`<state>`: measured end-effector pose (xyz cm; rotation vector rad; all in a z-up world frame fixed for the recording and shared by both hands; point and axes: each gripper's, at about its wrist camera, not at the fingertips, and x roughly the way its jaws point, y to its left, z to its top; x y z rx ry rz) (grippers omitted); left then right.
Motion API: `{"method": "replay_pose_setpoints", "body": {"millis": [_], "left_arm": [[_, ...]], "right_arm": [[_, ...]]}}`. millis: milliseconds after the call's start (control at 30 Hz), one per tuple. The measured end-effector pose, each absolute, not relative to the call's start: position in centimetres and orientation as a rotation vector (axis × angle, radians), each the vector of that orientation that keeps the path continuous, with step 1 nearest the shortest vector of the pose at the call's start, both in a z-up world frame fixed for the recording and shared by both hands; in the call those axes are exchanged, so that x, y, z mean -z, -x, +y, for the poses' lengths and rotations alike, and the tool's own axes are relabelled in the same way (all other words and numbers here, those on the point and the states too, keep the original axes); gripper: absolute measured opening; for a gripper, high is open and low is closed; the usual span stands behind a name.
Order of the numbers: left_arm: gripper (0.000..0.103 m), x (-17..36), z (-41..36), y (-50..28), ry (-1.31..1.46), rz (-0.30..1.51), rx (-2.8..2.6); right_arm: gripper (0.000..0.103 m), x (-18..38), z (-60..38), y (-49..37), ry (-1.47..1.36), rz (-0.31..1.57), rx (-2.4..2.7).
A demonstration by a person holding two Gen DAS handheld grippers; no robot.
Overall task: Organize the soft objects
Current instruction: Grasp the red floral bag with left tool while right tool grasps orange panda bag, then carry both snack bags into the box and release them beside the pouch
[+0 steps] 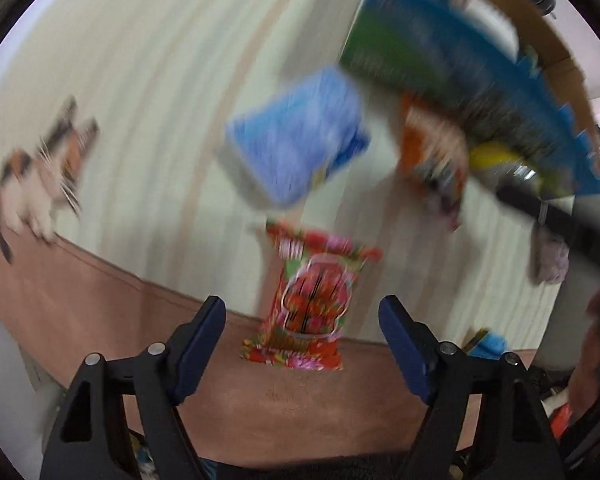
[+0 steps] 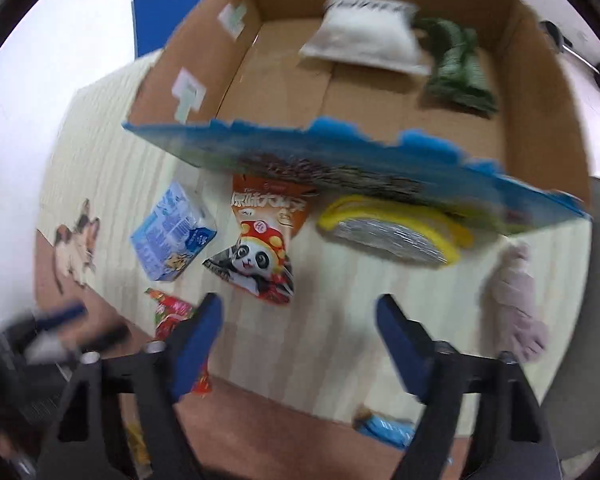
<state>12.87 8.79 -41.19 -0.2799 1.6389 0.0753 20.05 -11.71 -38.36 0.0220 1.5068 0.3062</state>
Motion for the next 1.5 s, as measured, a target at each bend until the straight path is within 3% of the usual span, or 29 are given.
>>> {"method": "replay_pose_setpoints", "body": {"millis": [233, 267, 333, 367, 667, 800, 867, 933, 1067, 1133, 1267, 1300, 1333, 1433, 1500], "left_arm": [[0.081, 47.1, 7.6, -12.3, 0.207, 1.719, -0.081], [0.081, 47.3, 7.5, -12.4, 0.208, 1.722, -0.080], [0.081, 47.6, 7.1, -12.5, 0.199, 1.722, -0.079], [0.081, 47.7, 6.9, -12.5, 0.193, 1.720, -0.081], [0.081, 48.7, 5.3, -13.0, 0.215, 1.743, -0.067], [0.081, 49.0, 4.1, -13.0, 0.183, 1.749, -0.061], [0.081, 49.1, 3.7, -13.3, 0.166, 1.754, -0.054], [0.081, 49.2, 2.3, -13.7, 0.132, 1.769, -0.051], [0.073, 49.4, 0.6, -14.8, 0.106, 1.771, -0.034], [0.045, 48.5, 0.0, -15.5, 0.091, 1.759, -0.047], [0.043, 48.4, 0.4, -15.8, 0.185, 1.767, -0.048], [0.042, 48.5, 0.5, -15.7, 0.194, 1.766, -0.058], [0.042, 48.4, 0.5, -15.6, 0.205, 1.766, -0.066], [0.042, 47.3, 0.4, -15.5, 0.238, 1.748, -0.063], [0.042, 45.3, -0.6, -15.8, 0.246, 1.713, -0.052]], "right_arm": [[0.076, 42.1, -7.5, -23.4, 0.084, 1.538, -0.282], [0.073, 42.4, -7.1, -23.5, 0.104, 1.541, -0.283], [0.048, 43.4, -6.1, -23.4, 0.157, 1.556, -0.295], [0.044, 43.7, -5.8, -23.2, 0.158, 1.562, -0.311], [0.038, 44.4, -8.9, -17.9, 0.197, 1.662, -0.322], [0.040, 44.9, -11.9, -15.3, 0.150, 1.752, -0.316], [0.047, 44.7, -13.2, -14.9, 0.081, 1.769, -0.308], [0.077, 44.0, -14.4, -15.0, -0.035, 1.739, -0.313], [0.078, 44.2, -16.1, -15.8, -0.104, 1.723, -0.226], [0.078, 45.1, -16.7, -16.1, -0.109, 1.741, -0.176], [0.077, 46.9, -16.2, -15.1, -0.097, 1.789, -0.167], [0.071, 47.0, -15.6, -15.1, -0.088, 1.788, -0.169], [0.053, 47.1, -15.4, -14.9, -0.061, 1.785, -0.169], [0.041, 46.6, -15.1, -14.3, -0.045, 1.752, -0.167], [0.039, 46.1, -14.7, -13.8, -0.047, 1.736, -0.173]]}}
